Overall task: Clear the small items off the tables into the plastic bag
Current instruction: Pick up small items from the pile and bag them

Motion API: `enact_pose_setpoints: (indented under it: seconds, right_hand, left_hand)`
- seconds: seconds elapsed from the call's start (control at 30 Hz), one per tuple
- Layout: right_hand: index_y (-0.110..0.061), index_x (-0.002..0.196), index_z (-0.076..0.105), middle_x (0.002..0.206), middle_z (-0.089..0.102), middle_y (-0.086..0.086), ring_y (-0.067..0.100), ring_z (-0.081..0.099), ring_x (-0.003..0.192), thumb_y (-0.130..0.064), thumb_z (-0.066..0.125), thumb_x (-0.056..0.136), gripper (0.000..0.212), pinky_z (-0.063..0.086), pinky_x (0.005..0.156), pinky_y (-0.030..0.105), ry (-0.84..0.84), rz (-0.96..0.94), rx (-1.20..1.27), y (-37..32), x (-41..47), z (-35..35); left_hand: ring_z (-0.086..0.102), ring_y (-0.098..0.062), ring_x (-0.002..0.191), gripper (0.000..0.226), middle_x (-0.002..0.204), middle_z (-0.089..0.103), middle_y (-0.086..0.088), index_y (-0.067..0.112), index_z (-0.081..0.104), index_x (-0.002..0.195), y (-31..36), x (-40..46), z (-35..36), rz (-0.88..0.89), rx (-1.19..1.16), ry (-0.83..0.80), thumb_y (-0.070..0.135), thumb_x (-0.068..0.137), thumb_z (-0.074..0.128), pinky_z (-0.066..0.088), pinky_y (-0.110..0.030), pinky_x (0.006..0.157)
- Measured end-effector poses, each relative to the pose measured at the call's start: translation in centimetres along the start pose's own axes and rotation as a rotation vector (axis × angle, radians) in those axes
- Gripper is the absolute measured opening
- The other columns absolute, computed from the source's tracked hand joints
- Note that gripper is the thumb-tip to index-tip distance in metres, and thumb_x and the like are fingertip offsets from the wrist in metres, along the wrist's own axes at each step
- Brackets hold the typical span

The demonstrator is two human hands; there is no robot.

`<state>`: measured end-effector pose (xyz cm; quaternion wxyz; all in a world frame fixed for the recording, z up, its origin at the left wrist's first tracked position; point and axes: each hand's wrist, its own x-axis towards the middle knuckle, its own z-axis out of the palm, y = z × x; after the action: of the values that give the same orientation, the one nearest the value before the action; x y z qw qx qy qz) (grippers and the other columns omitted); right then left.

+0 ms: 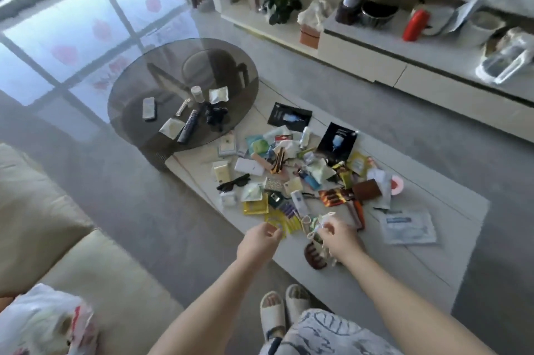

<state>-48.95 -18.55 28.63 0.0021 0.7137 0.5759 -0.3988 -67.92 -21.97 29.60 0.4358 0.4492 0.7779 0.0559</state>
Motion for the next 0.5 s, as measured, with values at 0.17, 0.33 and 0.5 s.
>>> enact_pose_setpoints:
  seconds: [0.17,0.33,0.5]
  right_hand:
    - [-0.017,0.109,0.063,0.113,0.067,0.009,0.028,0.059,0.106,-0.036,0.056,0.089,0.028,0.048,0.086,0.032,0.081,0.179,0.095,4.6,-1.0,-1.2]
    - [-0.015,0.111,0.063,0.113,0.066,0.005,0.024,0.059,0.106,-0.032,0.059,0.089,0.029,0.043,0.083,0.027,0.156,0.238,0.202,7.6,-0.3,-1.1]
    - [-0.014,0.116,0.062,0.116,0.066,0.004,0.021,0.06,0.107,-0.03,0.059,0.089,0.031,0.041,0.082,0.022,0.133,0.263,0.255,9.4,1.6,0.3]
  left_hand:
    - [0.064,-0.018,0.098,0.033,0.105,0.068,0.0,0.021,0.064,0.107,1.1,1.3,2.8,0.04,0.049,-0.109,0.045,0.092,0.047,0.05,-0.029,0.082]
    - [0.065,-0.02,0.095,0.029,0.1,0.067,-0.001,0.019,0.065,0.102,2.0,2.4,5.9,0.075,0.024,-0.199,0.041,0.094,0.048,0.054,-0.035,0.084]
    - [0.065,-0.021,0.098,0.031,0.107,0.069,-0.005,0.016,0.065,0.107,2.8,3.9,8.9,0.057,-0.04,-0.236,0.039,0.094,0.049,0.053,-0.036,0.087]
